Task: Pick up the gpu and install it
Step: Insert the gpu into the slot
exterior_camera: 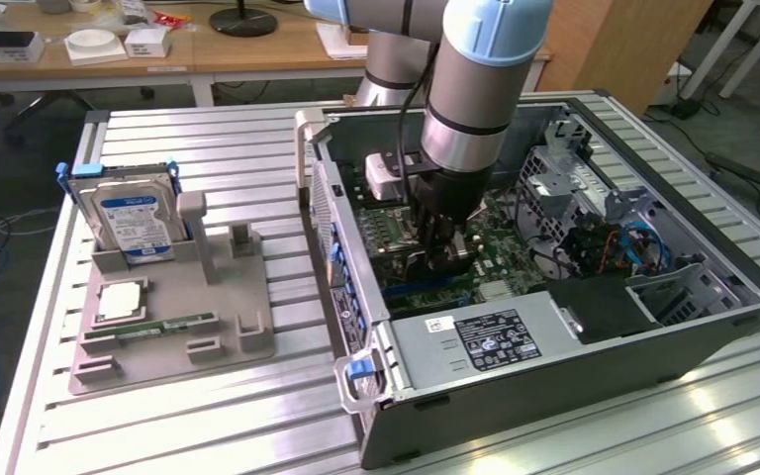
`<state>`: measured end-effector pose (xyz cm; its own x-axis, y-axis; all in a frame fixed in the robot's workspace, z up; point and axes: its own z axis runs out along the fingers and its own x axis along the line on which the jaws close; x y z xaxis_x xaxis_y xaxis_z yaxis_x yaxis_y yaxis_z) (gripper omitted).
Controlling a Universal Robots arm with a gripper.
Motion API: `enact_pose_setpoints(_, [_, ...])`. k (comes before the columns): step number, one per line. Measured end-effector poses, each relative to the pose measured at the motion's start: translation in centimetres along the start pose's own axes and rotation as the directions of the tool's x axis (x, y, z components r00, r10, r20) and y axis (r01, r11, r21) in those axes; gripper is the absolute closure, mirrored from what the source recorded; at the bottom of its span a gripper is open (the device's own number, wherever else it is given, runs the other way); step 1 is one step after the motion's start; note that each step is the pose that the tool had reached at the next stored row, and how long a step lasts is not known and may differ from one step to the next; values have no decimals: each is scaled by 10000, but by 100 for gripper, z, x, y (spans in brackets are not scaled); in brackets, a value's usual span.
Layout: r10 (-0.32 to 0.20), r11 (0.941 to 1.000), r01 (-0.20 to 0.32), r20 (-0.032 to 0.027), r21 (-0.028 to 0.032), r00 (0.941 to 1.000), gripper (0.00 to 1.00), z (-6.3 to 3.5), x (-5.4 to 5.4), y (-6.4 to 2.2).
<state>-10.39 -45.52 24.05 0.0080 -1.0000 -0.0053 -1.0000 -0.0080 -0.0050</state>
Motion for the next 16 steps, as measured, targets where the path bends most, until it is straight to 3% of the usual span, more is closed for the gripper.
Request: enact_pose_setpoints(16, [2,10000,-2,-23,0,10000,73,0,0,-9])
